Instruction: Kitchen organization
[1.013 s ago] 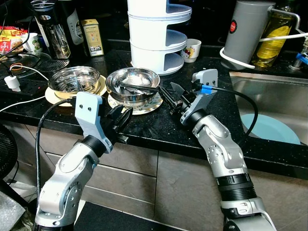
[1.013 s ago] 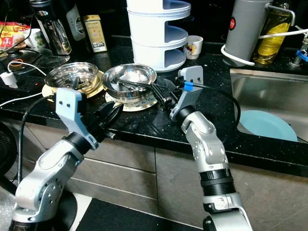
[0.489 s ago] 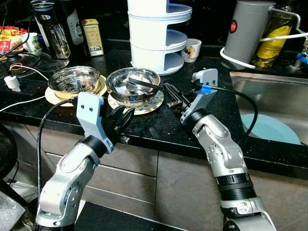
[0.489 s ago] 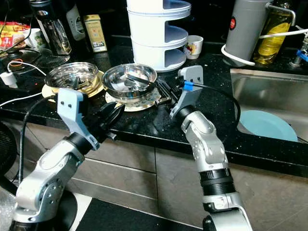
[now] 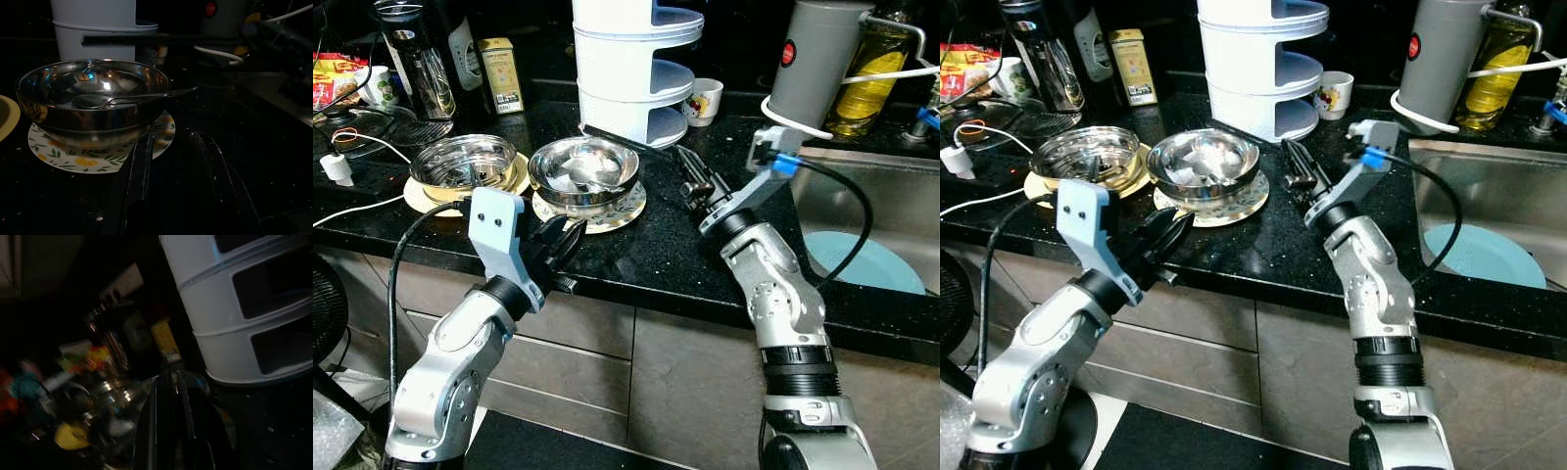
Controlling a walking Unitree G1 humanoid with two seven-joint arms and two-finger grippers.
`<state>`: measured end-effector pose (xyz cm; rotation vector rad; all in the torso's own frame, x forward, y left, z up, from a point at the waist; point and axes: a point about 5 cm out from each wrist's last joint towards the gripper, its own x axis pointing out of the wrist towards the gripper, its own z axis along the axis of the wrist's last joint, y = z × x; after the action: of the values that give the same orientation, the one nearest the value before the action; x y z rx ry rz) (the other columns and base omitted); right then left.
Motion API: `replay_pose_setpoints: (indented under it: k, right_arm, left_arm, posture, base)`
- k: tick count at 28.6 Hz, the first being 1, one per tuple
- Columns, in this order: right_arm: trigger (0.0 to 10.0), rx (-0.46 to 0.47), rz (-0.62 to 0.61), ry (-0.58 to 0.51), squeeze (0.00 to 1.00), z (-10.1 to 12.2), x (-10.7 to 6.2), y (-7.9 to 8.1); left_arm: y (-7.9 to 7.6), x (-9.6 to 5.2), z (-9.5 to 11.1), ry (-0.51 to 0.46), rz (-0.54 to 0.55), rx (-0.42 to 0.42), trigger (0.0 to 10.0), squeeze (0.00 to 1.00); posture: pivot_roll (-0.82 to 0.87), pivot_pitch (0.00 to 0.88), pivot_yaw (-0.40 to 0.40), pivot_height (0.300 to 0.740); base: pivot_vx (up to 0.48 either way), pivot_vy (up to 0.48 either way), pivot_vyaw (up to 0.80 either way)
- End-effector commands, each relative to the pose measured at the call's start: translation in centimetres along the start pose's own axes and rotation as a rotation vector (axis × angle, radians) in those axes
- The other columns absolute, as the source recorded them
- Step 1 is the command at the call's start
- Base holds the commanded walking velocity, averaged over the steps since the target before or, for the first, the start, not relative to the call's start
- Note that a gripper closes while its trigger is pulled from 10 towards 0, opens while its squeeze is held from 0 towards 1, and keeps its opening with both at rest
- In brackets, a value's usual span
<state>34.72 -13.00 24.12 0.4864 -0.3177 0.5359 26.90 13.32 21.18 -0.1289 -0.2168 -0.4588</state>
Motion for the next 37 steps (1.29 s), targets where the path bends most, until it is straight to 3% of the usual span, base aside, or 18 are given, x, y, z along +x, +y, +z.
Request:
replay_pose_setpoints:
  k: [1, 6, 10, 15, 21, 24, 25, 26, 27, 28, 29, 37]
  right_arm:
    - [0.0, 0.088, 0.032, -0.084, 0.00, 1.7, 0.2, 0.2]
    - [0.0, 0.157, -0.026, -0.124, 0.00, 2.6, 0.1, -1.2]
    - [0.0, 0.187, -0.077, -0.144, 0.00, 3.0, 0.0, -2.2]
    - [0.0, 0.187, -0.084, -0.148, 0.00, 3.1, 0.0, -2.3]
    - [0.0, 0.179, -0.100, -0.138, 0.00, 3.0, 0.0, -2.5]
    - [0.0, 0.089, -0.108, -0.075, 0.00, 2.3, 0.1, -2.4]
    - [0.0, -0.029, -0.119, -0.009, 0.00, 1.5, 0.2, -2.3]
    - [0.0, -0.029, -0.119, -0.009, 0.00, 1.5, 0.2, -2.3]
    - [7.8, -0.113, -0.112, 0.038, 0.00, 0.8, 0.3, -2.0]
    - [7.8, -0.122, -0.102, 0.047, 0.00, 0.6, 0.3, -1.8]
    - [10.0, -0.116, -0.085, 0.054, 0.00, 0.5, 0.4, -1.4]
    - [10.0, -0.146, -0.035, 0.089, 0.00, 0.0, 0.6, -0.7]
  left_arm:
    - [-0.1, 0.1, 0.2, -0.003, -0.006, -0.001, 10.0, 0.00]
    - [-0.3, 0.2, 0.4, -0.012, -0.017, -0.006, 10.0, 0.00]
    - [-0.6, 0.2, 0.5, -0.014, -0.048, -0.010, 10.0, 0.00]
    - [-1.4, 0.3, 0.6, -0.022, -0.103, -0.017, 10.0, 0.00]
    - [-0.7, 0.4, 0.1, 0.007, -0.050, 0.028, 10.0, 0.00]
    - [-0.1, 0.5, 0.2, 0.002, -0.016, 0.040, 10.0, 0.00]
    - [0.2, 0.5, 0.2, 0.000, 0.009, 0.045, 10.0, 0.00]
    - [0.2, 0.5, 0.2, 0.000, 0.009, 0.045, 10.0, 0.00]
    - [0.5, 0.5, 0.2, 0.000, 0.033, 0.045, 10.0, 0.00]
    - [0.7, 0.5, 0.2, -0.001, 0.042, 0.044, 10.0, 0.00]
    - [0.9, 0.5, 0.2, 0.001, 0.061, 0.049, 10.0, 0.00]
    - [2.0, 0.3, 0.4, 0.001, 0.129, 0.063, 10.0, 0.00]
  posture:
    - [0.06, 0.000, 0.007, 0.740]
    - [0.06, 0.000, 0.008, 0.740]
    - [0.06, 0.000, 0.010, 0.740]
    - [0.06, 0.000, 0.011, 0.740]
    - [0.06, 0.000, 0.012, 0.740]
    - [0.05, 0.000, 0.012, 0.740]
    - [0.05, 0.000, 0.012, 0.740]
    - [0.05, 0.000, 0.012, 0.740]
    - [0.05, 0.000, 0.011, 0.740]
    - [0.05, 0.000, 0.011, 0.740]
    - [0.05, 0.000, 0.011, 0.740]
    - [0.05, 0.000, 0.006, 0.740]
  base:
    - [0.000, 0.000, 0.00]
    - [0.000, 0.000, 0.00]
    - [0.000, 0.000, -0.80]
    - [0.000, 0.000, -0.80]
    - [0.000, 0.000, -0.80]
    - [0.000, 0.000, -0.80]
    - [0.000, 0.000, 0.00]
    - [0.000, 0.000, 0.00]
    - [0.000, 0.000, 0.00]
    - [0.000, 0.000, 0.00]
    - [0.000, 0.000, 0.00]
    - [0.000, -0.174, 0.00]
